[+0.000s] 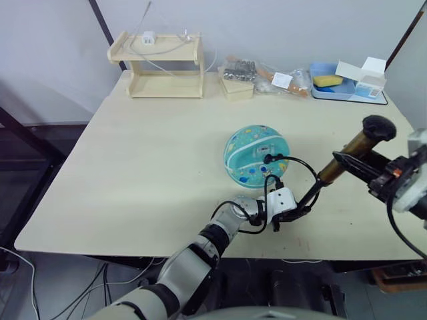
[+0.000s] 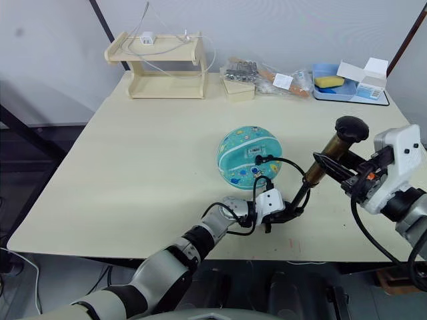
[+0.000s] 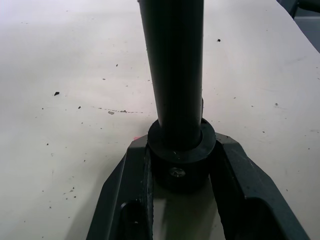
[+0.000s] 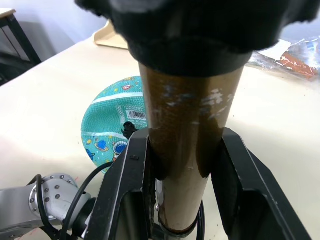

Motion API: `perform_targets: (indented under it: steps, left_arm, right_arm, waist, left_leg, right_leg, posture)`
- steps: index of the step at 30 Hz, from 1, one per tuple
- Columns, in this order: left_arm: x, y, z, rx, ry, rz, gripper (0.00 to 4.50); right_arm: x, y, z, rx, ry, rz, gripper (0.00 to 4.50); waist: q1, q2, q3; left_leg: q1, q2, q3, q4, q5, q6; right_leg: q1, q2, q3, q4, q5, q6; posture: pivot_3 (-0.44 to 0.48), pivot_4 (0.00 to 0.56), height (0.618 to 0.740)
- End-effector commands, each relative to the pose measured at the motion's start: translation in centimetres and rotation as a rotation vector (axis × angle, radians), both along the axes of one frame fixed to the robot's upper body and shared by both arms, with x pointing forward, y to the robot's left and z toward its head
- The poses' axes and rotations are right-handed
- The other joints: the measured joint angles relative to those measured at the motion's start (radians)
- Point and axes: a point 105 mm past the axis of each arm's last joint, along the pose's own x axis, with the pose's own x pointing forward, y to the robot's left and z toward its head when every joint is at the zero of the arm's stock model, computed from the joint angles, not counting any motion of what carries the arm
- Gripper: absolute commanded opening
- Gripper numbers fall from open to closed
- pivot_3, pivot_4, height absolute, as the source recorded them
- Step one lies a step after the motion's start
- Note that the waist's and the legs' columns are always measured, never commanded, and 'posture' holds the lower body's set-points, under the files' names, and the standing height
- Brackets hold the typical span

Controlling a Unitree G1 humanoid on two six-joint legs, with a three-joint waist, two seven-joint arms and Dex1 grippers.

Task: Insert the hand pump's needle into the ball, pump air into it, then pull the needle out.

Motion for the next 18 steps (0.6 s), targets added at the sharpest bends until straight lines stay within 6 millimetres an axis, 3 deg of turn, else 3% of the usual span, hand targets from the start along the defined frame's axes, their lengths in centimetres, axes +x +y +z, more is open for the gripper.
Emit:
perform_targets:
  steps: [1,3,9,13,18]
  left_arm:
    - [-2.1,1.3,-3.9,0.127,0.106,-0.029,1.07]
    - [-2.2,1.3,-3.9,0.126,0.108,-0.031,1.07]
    - [-2.2,1.3,-3.9,0.121,0.112,-0.026,1.07]
    - [-2.2,1.3,-3.8,0.121,0.112,-0.024,1.07]
    - [-1.9,1.3,-3.6,0.118,0.109,-0.015,1.07]
  right_arm:
    - [0.0,-0.4,2.4,-0.018,-0.158,-0.046,0.98]
    - [0.3,-0.3,0.6,-0.013,-0.109,-0.051,0.98]
    - [1.3,-0.1,-8.0,-0.036,0.099,-0.065,0.98]
    - [0.7,0.9,-14.2,-0.070,0.226,-0.031,0.98]
    - [0.2,2.0,-18.0,-0.039,0.267,-0.020,0.98]
  waist:
    - [0.000,0.000,0.000]
    - [0.000,0.000,-0.001]
    - [-0.003,-0.011,-0.008]
    - [-0.007,-0.016,-0.017]
    - [-0.018,-0.018,-0.026]
  left_leg:
    - [0.000,0.000,0.000,0.000,0.000,0.000]
    - [0.000,0.000,0.000,0.000,0.000,0.001]
    - [0.005,0.000,0.000,-0.002,0.000,0.001]
    - [0.008,0.000,-0.001,-0.002,0.000,0.000]
    - [0.008,0.001,-0.002,-0.003,0.000,0.000]
  right_leg:
    - [0.000,0.000,0.000,0.000,0.000,0.000]
    - [0.000,0.000,0.000,0.000,0.000,0.000]
    - [0.004,0.001,0.000,-0.001,0.000,0.000]
    - [0.006,0.002,-0.001,-0.001,0.000,0.000]
    - [0.006,0.002,-0.001,-0.002,0.000,0.000]
  posture:
    - [0.000,0.150,0.740]
    - [0.000,0.150,0.740]
    - [0.000,0.150,0.740]
    - [0.000,0.150,0.740]
    - [0.000,0.150,0.740]
